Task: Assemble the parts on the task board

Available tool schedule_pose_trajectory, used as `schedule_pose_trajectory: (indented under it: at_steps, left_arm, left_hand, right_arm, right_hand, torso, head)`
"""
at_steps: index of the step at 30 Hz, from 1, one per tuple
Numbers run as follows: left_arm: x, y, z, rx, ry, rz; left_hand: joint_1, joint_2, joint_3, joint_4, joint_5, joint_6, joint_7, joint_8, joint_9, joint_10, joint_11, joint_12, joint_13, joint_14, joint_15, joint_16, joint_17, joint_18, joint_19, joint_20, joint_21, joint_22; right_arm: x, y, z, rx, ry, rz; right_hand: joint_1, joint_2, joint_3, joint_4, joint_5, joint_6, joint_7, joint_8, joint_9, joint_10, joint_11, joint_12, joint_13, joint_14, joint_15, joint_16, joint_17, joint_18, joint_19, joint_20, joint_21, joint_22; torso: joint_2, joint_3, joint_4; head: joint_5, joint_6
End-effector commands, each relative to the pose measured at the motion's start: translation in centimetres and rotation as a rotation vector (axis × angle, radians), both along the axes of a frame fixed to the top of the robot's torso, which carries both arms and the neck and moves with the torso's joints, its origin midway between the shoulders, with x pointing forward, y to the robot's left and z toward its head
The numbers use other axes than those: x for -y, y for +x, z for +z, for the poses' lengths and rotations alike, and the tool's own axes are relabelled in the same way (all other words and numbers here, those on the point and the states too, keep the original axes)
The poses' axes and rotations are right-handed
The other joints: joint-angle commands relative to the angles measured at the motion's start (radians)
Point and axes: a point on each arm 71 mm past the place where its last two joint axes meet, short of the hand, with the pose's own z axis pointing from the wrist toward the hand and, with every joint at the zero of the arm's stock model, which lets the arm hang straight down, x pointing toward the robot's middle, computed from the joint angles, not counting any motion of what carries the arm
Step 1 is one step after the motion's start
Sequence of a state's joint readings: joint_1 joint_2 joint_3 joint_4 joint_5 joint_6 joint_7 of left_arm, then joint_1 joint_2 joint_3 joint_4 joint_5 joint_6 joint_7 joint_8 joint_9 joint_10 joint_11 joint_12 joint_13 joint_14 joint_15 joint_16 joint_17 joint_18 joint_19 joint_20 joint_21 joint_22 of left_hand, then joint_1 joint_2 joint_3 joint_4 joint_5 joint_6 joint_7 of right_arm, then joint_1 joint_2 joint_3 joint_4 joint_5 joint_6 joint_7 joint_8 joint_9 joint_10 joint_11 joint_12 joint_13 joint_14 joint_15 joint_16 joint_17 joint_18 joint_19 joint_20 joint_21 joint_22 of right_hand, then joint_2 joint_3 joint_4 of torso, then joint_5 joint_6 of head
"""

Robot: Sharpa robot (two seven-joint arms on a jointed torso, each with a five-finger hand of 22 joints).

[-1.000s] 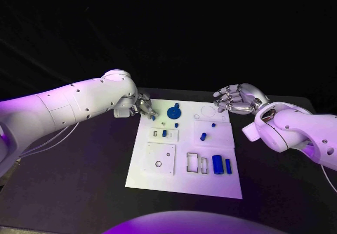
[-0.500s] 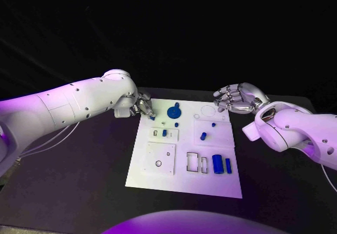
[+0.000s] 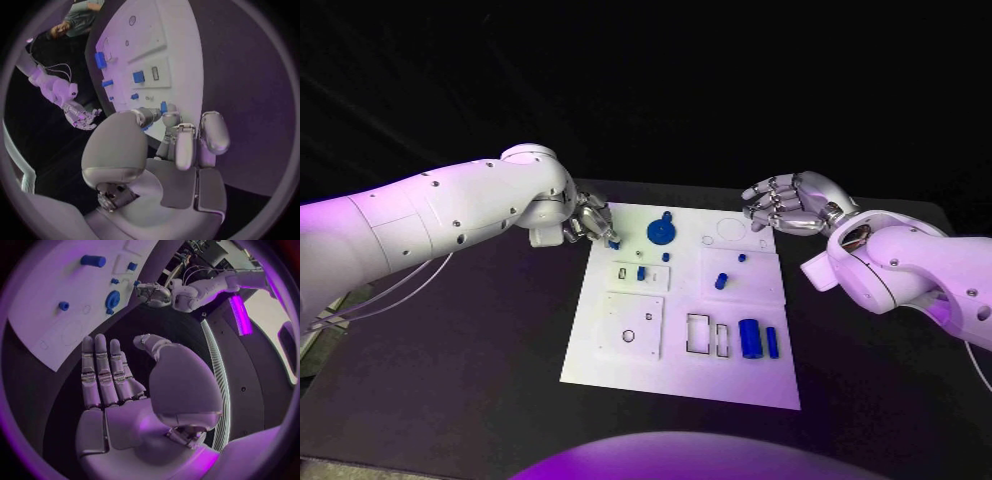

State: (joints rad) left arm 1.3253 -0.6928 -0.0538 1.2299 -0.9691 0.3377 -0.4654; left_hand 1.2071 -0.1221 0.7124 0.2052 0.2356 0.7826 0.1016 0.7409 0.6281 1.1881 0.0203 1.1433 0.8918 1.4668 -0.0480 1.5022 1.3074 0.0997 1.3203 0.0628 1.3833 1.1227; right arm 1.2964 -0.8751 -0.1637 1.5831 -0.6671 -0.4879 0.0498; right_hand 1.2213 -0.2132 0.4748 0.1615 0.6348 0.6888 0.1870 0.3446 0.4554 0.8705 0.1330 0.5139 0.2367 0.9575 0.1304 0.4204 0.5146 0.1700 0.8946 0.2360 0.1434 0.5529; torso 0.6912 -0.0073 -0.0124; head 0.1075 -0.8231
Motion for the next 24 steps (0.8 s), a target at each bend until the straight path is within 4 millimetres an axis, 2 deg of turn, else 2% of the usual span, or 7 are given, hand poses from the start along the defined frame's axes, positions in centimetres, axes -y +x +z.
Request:
schedule_pose_trajectory:
  at_steps: [1,6,11,14,16,24]
  left_arm:
    - [0.2,-0.7,0.3,0.0,-0.058,0.021]
    - [0.4,-1.6,0.8,0.05,-0.071,0.0]
    - [0.6,-2.4,0.9,0.088,-0.071,-0.021]
    - [0.8,-2.7,0.7,0.107,-0.063,-0.033]
    - [1.0,-3.0,0.5,0.115,-0.057,-0.041]
    - [1.7,-4.0,-0.4,0.145,-0.012,-0.089]
  left_hand:
    - [-0.017,-0.002,0.161,-0.151,0.007,0.004,-0.005,0.007,0.046,0.009,-0.002,0.008,0.004,0.074,0.005,0.005,0.189,-0.01,0.003,0.004,0.007,0.005]
    - [-0.031,-0.016,0.194,-0.17,0.012,0.011,-0.009,0.017,0.051,0.023,-0.007,0.016,0.014,0.078,0.0,0.011,0.196,-0.013,0.012,0.001,0.015,0.02]
    - [-0.046,-0.03,0.213,-0.178,0.022,0.02,-0.013,0.024,0.054,0.035,-0.01,0.022,0.022,0.081,-0.003,0.017,0.202,-0.015,0.019,-0.002,0.02,0.031]
    - [-0.07,-0.049,0.236,-0.183,0.06,0.033,-0.021,0.04,0.062,0.049,-0.017,0.028,0.029,0.083,-0.009,0.02,0.206,-0.017,0.026,-0.007,0.026,0.042]
    - [-0.087,-0.06,0.247,-0.187,0.101,0.038,-0.025,0.052,0.069,0.057,-0.022,0.03,0.033,0.084,-0.013,0.021,0.208,-0.018,0.029,-0.011,0.029,0.048]
    - [-0.097,-0.066,0.252,-0.191,0.125,0.042,-0.029,0.058,0.073,0.063,-0.025,0.032,0.037,0.085,-0.016,0.022,0.208,-0.019,0.033,-0.014,0.032,0.055]
  right_arm:
    - [0.0,0.0,0.0,0.005,-0.007,0.01]
    - [0.1,0.1,0.0,0.005,-0.008,0.007]
    - [0.2,0.1,-0.1,0.005,-0.008,0.004]
    - [0.2,0.1,-0.1,0.006,-0.009,0.002]
    - [0.2,0.1,-0.1,0.007,-0.009,0.002]
    - [0.2,0.1,-0.2,0.001,-0.008,0.005]
  right_hand:
    - [0.001,0.006,-0.004,0.003,0.0,0.007,0.068,0.004,-0.001,-0.06,0.055,0.006,-0.001,-0.005,0.001,-0.005,-0.001,0.01,0.003,0.003,-0.006,-0.001]
    - [0.001,0.006,-0.005,0.004,0.0,0.007,0.068,0.004,-0.001,-0.061,0.055,0.007,-0.002,-0.005,0.001,-0.005,-0.001,0.01,0.003,0.003,-0.007,-0.002]
    - [0.001,0.006,-0.005,0.004,0.0,0.007,0.068,0.004,-0.001,-0.061,0.055,0.007,-0.002,-0.005,0.001,-0.005,-0.001,0.01,0.003,0.003,-0.007,-0.002]
    - [0.001,0.006,-0.005,0.004,0.0,0.007,0.068,0.004,-0.001,-0.061,0.055,0.007,-0.002,-0.005,0.001,-0.005,-0.001,0.01,0.003,0.003,-0.007,-0.002]
    - [0.001,0.006,-0.005,0.004,0.0,0.007,0.068,0.004,-0.001,-0.061,0.055,0.007,-0.002,-0.005,0.001,-0.005,-0.001,0.01,0.003,0.003,-0.007,-0.002]
    - [0.001,0.006,-0.005,0.004,0.0,0.007,0.068,0.004,-0.001,-0.061,0.055,0.007,-0.002,-0.005,0.001,-0.005,-0.001,0.01,0.003,0.003,-0.007,-0.002]
  torso:
    - [-0.001,0.0001,0.0013]
    - [0.0,0.0009,0.0006]
    - [0.0,-0.0001,0.002]
    - [-0.001,0.0002,0.0024]
    - [-0.001,0.0001,0.0029]
    - [0.001,-0.0008,-0.0003]
  head:
    - [-0.001,-0.001]
    - [0.002,-0.001]
    - [0.001,-0.003]
    - [0.002,-0.003]
    - [0.003,-0.003]
    - [0.003,-0.004]
